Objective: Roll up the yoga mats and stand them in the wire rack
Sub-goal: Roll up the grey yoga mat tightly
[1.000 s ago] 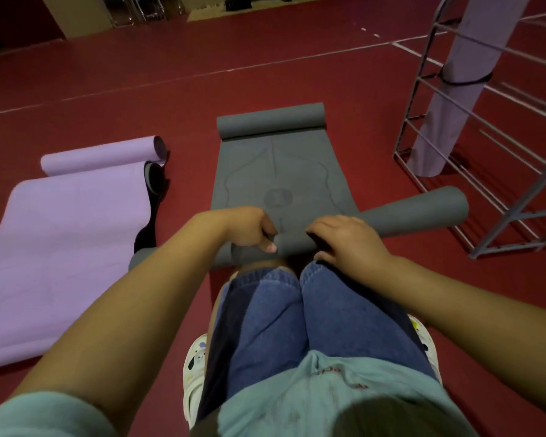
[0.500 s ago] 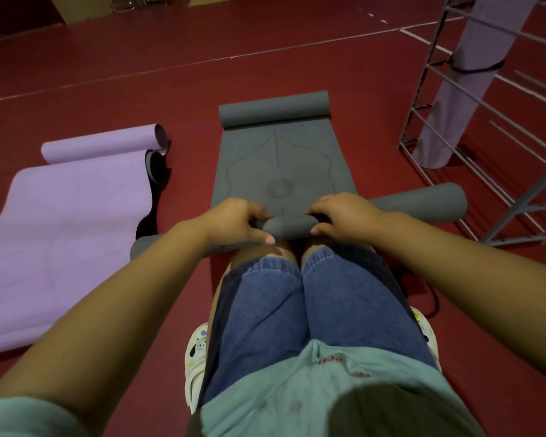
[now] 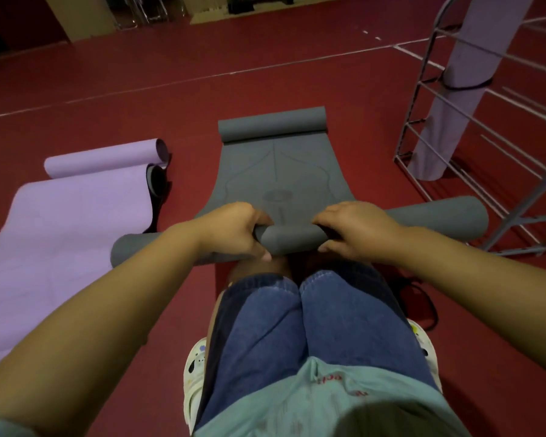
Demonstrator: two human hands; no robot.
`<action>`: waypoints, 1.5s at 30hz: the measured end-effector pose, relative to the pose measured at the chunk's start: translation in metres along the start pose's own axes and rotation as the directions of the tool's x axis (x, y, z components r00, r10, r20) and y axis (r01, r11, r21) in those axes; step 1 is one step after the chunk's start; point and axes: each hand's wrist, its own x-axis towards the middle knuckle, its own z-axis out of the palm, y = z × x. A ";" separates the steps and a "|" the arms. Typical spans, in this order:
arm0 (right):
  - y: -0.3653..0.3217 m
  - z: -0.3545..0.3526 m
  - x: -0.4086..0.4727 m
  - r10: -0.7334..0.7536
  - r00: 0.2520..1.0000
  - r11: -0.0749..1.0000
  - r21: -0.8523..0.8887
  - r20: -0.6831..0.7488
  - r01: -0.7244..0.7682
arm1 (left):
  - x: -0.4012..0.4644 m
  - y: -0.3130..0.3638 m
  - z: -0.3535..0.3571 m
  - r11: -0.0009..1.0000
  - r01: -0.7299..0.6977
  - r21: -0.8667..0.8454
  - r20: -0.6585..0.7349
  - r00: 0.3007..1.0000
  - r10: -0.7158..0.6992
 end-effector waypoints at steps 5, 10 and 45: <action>-0.021 -0.051 -0.062 -0.053 0.998 0.991 0.123 0.043 0.048 | -0.060 0.045 -0.022 0.998 -0.059 -0.018 0.054 0.997 0.060; -0.042 -0.016 -0.091 -0.063 0.980 0.976 0.219 0.190 0.020 | -0.087 0.061 0.032 0.999 -0.036 -0.037 0.151 0.988 0.041; -0.056 0.020 -0.073 0.109 0.983 0.920 0.360 0.144 -0.155 | -0.061 0.036 0.070 0.971 0.001 -0.239 0.083 0.996 0.020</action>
